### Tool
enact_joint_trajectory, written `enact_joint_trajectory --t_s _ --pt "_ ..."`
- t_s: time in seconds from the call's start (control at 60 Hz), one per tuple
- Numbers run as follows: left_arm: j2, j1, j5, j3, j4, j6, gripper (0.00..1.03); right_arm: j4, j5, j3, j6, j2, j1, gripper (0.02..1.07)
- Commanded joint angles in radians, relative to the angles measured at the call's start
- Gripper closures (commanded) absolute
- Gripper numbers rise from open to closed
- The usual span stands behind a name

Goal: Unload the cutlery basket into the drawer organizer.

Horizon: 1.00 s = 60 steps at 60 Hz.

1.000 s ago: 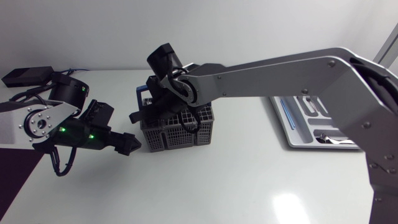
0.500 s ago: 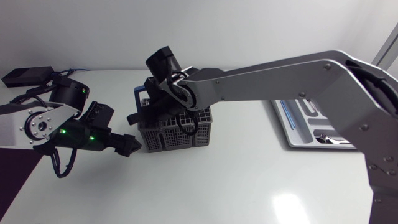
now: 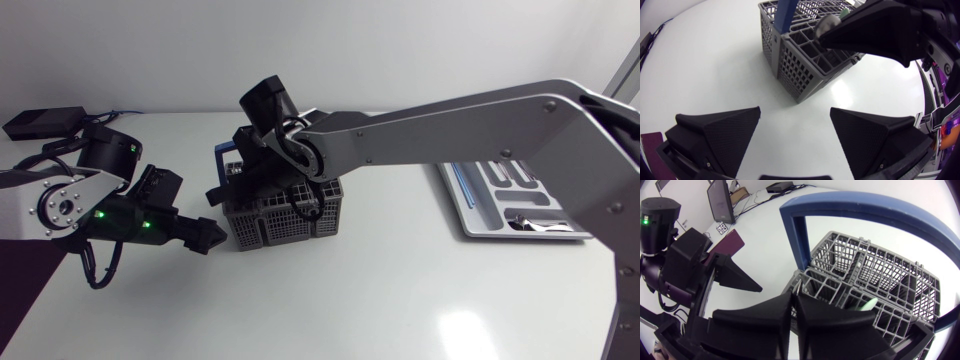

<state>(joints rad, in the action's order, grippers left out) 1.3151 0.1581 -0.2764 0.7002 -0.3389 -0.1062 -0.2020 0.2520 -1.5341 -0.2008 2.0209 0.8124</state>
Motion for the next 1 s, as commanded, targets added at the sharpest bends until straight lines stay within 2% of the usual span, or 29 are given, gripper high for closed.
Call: enact_joint_trajectory --t_s 0.0,0.217,0.867,0.983 --pt "-0.011 0.006 -0.007 -0.030 0.005 -0.013 0.06 -0.004 0.038 0.029 0.008 -0.050 -0.015 1.01" --pt "-0.011 0.020 -0.007 -0.031 0.005 -0.006 0.06 -0.007 0.082 0.038 0.004 -0.077 -0.030 1.01" --pt "-0.016 0.032 -0.007 -0.059 0.035 -0.003 0.06 -0.002 0.302 0.051 0.003 -0.143 -0.070 1.01" --pt "-0.025 0.032 -0.006 -0.057 0.035 -0.003 0.06 0.007 0.303 0.054 0.004 -0.157 -0.075 1.01"
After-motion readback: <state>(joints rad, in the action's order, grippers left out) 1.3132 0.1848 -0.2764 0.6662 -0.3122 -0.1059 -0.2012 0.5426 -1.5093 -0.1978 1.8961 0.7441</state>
